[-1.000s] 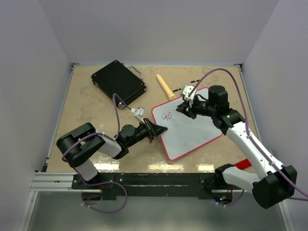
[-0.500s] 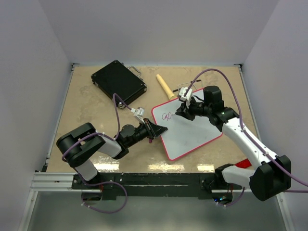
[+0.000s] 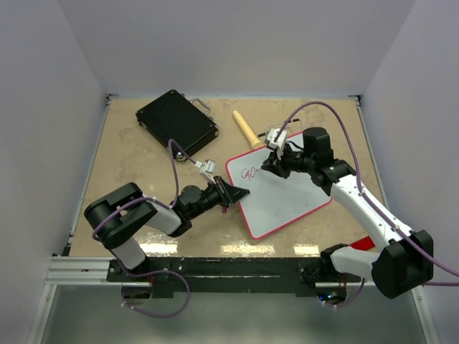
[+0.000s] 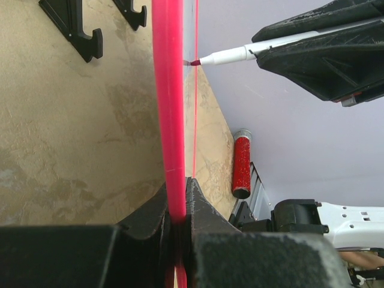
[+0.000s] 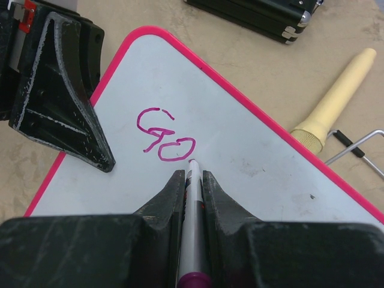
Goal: Write a sentence on the whiteboard
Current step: Write on the whiteboard with the whiteboard marker without the cap.
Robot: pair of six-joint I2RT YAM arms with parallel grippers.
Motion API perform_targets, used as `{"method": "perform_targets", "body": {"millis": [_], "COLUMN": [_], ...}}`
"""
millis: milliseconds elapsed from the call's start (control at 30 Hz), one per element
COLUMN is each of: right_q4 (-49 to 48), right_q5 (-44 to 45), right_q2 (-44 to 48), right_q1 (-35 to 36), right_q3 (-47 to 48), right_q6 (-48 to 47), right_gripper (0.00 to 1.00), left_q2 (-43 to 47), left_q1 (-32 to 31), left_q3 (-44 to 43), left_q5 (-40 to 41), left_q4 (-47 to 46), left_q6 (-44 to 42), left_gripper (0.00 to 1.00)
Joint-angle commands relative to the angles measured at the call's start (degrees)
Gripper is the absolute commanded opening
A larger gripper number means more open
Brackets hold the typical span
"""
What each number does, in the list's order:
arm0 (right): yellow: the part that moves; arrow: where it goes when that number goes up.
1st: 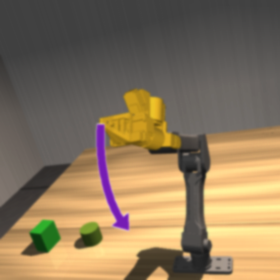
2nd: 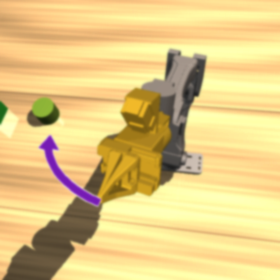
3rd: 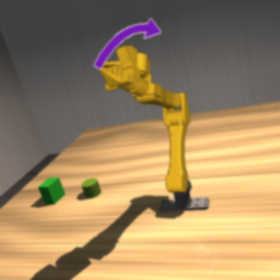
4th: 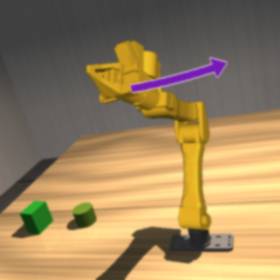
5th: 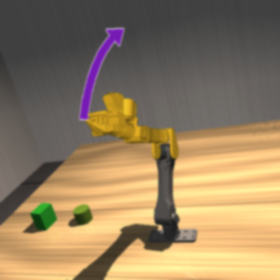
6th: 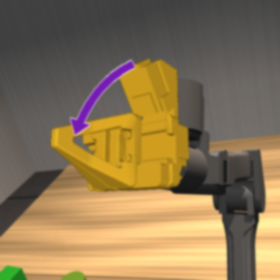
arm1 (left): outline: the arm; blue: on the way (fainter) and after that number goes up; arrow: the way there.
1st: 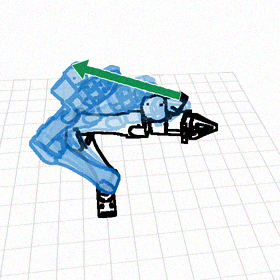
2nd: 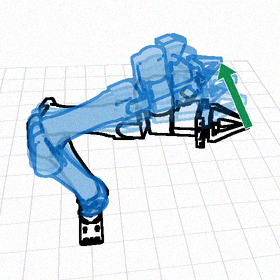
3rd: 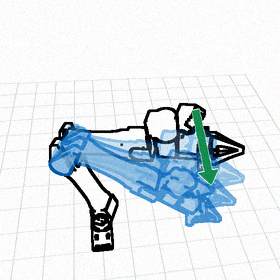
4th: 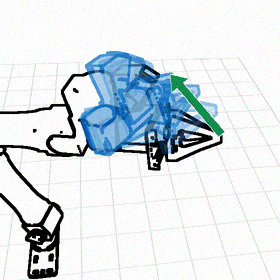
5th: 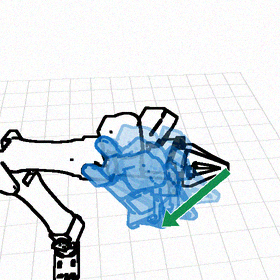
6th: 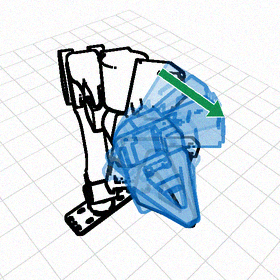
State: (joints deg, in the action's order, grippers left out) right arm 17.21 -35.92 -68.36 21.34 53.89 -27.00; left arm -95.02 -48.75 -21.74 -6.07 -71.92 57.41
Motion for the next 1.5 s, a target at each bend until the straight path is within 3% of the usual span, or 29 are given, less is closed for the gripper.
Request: {"method": "perform_targets", "body": {"millis": [0, 633, 933, 1467], "right_q4": [-3.5, 2.1, 4.0, -1.0], "right_q5": [2.6, 5.4, -0.5, -0.9], "right_q2": [1.0, 2.8, 1.3, -1.2], "right_q1": [-0.2, -0.4, -0.3, -0.2], "right_q3": [0.0, -1.3, -0.5, 2.9], "right_q6": [1.7, -1.9, -3.5, 1.1], "right_gripper": [0.00, 0.00, 0.00, 0.00], "left_q2": [-0.2, 0.3, 0.1, -0.4], "left_q1": [-0.1, -0.1, 0.0, 0.0], "left_q3": [-0.8, -0.4, -0.7, -0.9], "left_q5": [-2.7, -2.2, -2.3, -2.6], "left_q4": [-13.9, -13.4, -13.6, -13.8], "left_q6": [-3.9, -3.9, -3.8, -3.6], "left_gripper": [0.00, 0.00, 0.00, 0.00]}}
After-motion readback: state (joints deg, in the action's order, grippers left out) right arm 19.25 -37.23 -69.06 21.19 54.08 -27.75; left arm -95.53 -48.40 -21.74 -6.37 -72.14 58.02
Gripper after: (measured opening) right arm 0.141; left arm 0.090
